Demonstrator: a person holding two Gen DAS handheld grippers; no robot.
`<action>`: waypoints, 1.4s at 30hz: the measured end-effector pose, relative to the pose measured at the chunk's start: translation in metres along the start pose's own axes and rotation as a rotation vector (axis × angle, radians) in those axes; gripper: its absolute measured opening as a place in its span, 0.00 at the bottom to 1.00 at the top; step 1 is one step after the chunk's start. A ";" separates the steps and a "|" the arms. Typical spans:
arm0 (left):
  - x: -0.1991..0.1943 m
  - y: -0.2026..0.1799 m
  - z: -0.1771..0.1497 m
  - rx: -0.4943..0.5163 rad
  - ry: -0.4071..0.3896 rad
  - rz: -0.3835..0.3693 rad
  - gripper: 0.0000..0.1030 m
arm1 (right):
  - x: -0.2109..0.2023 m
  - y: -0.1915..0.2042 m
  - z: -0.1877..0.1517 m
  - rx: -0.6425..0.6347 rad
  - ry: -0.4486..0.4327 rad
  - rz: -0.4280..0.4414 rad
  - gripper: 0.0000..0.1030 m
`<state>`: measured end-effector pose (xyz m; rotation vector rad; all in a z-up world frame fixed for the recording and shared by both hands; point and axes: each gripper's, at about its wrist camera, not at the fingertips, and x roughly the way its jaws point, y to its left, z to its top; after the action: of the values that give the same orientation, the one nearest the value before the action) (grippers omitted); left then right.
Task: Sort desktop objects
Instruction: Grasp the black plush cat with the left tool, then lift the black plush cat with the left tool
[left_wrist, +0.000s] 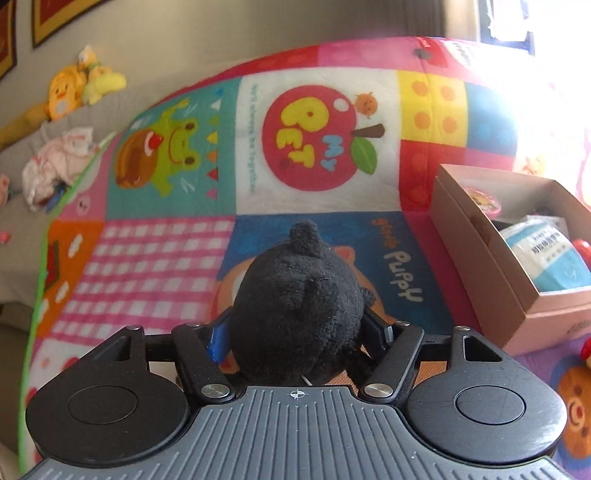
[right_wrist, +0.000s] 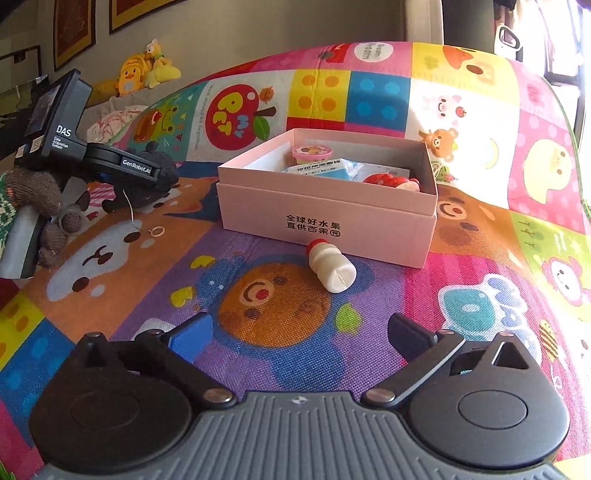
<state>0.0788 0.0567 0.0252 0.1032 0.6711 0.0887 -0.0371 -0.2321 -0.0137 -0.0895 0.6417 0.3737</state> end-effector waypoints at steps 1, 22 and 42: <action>-0.009 -0.003 -0.003 0.057 -0.022 0.010 0.71 | 0.000 0.000 0.000 -0.001 -0.002 -0.002 1.00; -0.130 -0.105 -0.088 0.457 -0.209 -0.471 0.95 | -0.037 0.001 0.057 -0.015 -0.102 -0.009 1.00; -0.165 -0.072 -0.081 0.266 -0.243 -0.538 0.98 | -0.009 -0.004 0.047 -0.053 -0.026 -0.086 1.00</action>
<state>-0.0970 -0.0279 0.0544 0.1828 0.4467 -0.5248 -0.0157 -0.2298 0.0294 -0.1618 0.6001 0.3084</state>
